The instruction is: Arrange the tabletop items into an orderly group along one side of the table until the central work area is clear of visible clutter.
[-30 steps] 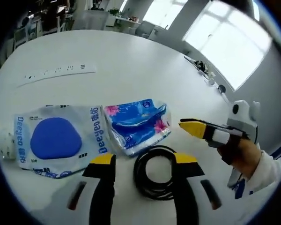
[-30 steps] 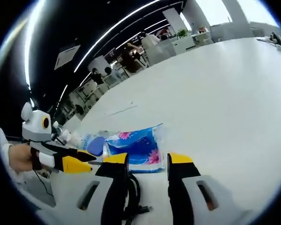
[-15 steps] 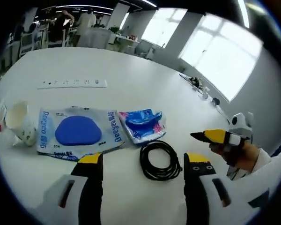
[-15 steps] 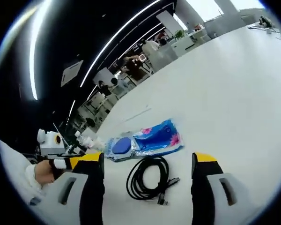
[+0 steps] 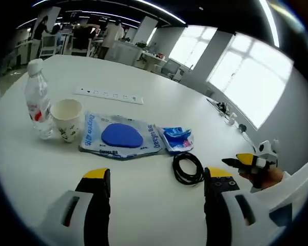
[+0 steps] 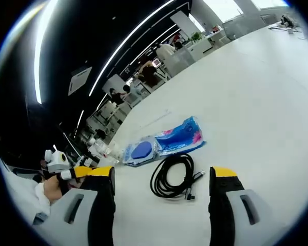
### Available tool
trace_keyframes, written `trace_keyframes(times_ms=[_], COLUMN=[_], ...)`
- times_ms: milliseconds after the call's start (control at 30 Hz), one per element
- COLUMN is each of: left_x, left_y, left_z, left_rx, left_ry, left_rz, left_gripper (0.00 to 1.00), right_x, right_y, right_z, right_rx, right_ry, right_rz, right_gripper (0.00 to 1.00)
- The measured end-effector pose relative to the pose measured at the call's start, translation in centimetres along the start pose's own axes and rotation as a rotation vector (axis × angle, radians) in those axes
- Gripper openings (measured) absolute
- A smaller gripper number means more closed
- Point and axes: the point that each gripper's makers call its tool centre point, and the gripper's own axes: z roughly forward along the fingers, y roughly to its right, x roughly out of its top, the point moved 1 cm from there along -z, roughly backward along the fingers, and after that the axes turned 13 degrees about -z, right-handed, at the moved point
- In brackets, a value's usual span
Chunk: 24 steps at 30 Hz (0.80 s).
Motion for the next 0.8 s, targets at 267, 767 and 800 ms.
trace_keyframes(times_ms=[267,767,800], left_x=[0.3,0.9,1.0], left_y=[-3.5,-9.1,-9.6], left_z=[-3.0,-7.9,-8.2], left_rx=[0.051,0.118,0.125], left_ry=[0.050,0.138,0.149], left_rz=[-0.051,-0.165,-0.191], left_gripper=[0.79,0.79,0.79], right_x=[0.0,-2.0,-2.1], right_y=[-0.3,-0.3,-0.3], right_z=[-1.4,-2.2,-2.2], right_rx=[-0.020,-0.062,-0.064], right_ry=[0.012,-0.072,-0.074], right_rz=[-0.013,-0.061,-0.057], right_gripper=[0.75,0.73,0.73])
